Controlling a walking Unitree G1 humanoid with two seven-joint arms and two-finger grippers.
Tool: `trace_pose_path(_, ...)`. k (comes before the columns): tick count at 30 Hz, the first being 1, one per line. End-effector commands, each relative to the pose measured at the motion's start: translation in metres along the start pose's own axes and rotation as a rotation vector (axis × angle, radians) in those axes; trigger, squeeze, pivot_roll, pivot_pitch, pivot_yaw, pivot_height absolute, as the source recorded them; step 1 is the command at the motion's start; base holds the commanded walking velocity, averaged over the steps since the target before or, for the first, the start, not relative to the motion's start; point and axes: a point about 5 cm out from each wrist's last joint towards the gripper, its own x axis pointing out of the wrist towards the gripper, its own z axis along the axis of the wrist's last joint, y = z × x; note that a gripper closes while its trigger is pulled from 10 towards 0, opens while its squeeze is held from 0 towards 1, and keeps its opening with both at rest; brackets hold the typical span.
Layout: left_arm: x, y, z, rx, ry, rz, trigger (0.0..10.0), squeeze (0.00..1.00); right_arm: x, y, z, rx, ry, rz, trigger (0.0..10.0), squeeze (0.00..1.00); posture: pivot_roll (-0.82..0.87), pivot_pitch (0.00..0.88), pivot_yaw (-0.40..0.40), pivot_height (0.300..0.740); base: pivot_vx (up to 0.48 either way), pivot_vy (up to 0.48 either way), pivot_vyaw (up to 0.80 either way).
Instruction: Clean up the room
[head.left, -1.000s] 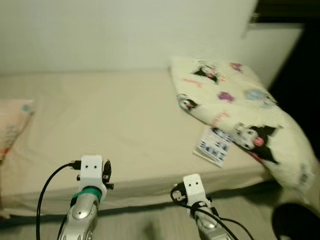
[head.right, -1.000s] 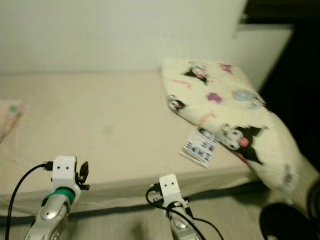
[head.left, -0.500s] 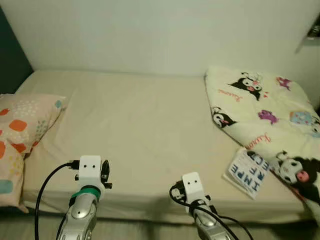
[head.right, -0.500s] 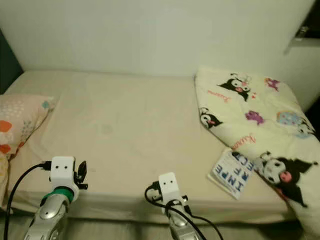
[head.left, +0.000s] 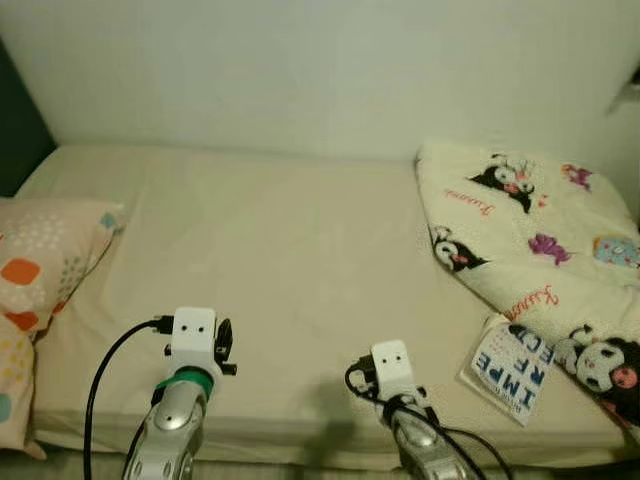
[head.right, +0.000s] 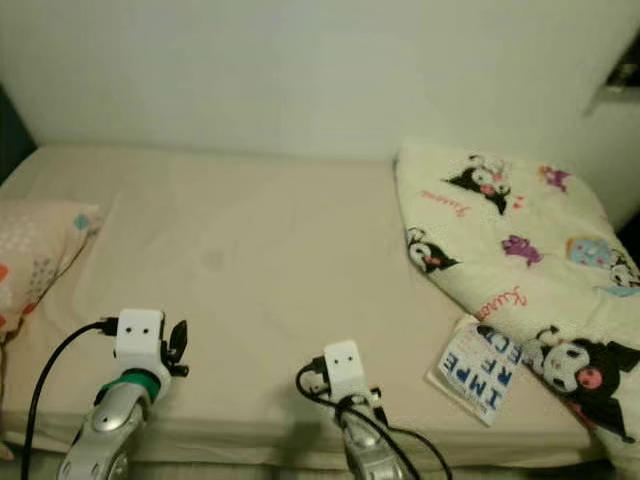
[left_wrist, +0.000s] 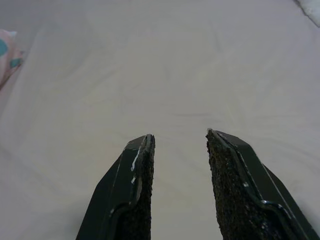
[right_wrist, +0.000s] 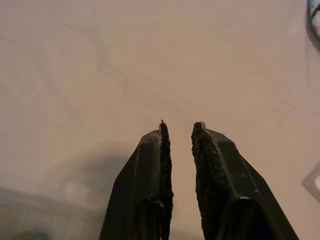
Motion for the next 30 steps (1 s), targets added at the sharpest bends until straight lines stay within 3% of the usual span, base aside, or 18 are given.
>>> trace_pose_path(1, -0.0007, -0.0009, -0.0062, 0.013, 0.022, -0.004, 10.0, 0.0, -0.0036, -0.0013, -0.0102, 0.012, 0.034, -0.008, 10.0, 0.0, 0.13, 0.0, 0.043, 0.74, 0.0, 0.0, 0.0)
trace_pose_path(5, -0.0006, -0.0015, -0.0057, 0.018, 0.019, -0.005, 10.0, 0.0, -0.0037, -0.0018, -0.0102, 0.011, 0.033, -0.007, 10.0, 0.0, 0.13, 0.0, 0.042, 0.74, 0.0, 0.0, 0.0)
trace_pose_path(30, -0.0001, 0.0006, -0.006, 0.02, 0.016, -0.013, 10.0, 0.0, -0.0043, -0.0098, -0.0094, 0.004, 0.016, -0.032, 10.0, 0.0, 0.11, 0.0, 0.042, 0.74, 0.0, -0.311, 0.0)
